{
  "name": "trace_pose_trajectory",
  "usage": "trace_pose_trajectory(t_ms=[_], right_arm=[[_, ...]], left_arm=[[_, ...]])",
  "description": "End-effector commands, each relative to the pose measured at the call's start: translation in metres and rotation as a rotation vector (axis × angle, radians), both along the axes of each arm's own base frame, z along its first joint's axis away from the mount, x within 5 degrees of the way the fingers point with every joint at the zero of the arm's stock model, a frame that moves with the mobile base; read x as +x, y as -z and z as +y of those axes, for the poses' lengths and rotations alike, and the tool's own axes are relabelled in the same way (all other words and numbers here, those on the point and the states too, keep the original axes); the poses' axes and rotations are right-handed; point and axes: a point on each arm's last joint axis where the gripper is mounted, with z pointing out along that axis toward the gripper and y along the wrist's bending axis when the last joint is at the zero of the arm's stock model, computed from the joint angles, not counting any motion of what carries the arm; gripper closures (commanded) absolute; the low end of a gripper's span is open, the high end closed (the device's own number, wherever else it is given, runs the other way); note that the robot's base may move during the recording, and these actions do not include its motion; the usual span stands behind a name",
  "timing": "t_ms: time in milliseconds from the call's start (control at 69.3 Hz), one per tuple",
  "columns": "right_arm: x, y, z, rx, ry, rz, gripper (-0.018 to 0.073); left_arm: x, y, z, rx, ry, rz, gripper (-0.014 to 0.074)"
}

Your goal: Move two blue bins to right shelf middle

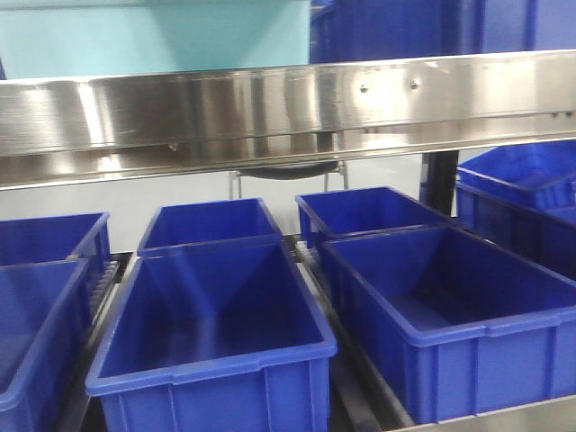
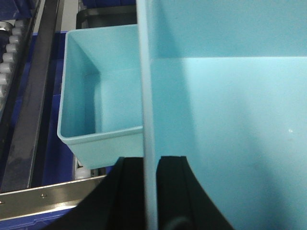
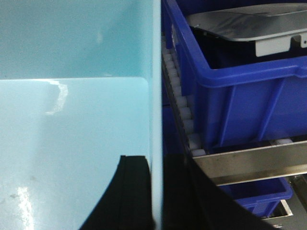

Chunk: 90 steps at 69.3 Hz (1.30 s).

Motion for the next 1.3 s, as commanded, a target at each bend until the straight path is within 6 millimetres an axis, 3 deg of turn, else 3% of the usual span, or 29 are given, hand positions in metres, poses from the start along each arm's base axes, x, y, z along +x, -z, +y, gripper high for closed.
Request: trace_pose_trajectory(t_ms=[0,1284], right_arm=[[-0.001,-0.0099,-0.0016,0.01,-0.008,-0.067,0.0721],[-0.001,-0.0099,-0.0016,0.01,-0.008,-0.067,0.0721]], left_arm=[[-0.0047,-0.0093,0.0001,-0.011,0.018,-0.054,0.0707],[-0.0047,-0.0094,0.0003,-0.009,0.017,-0.055,0.0707]])
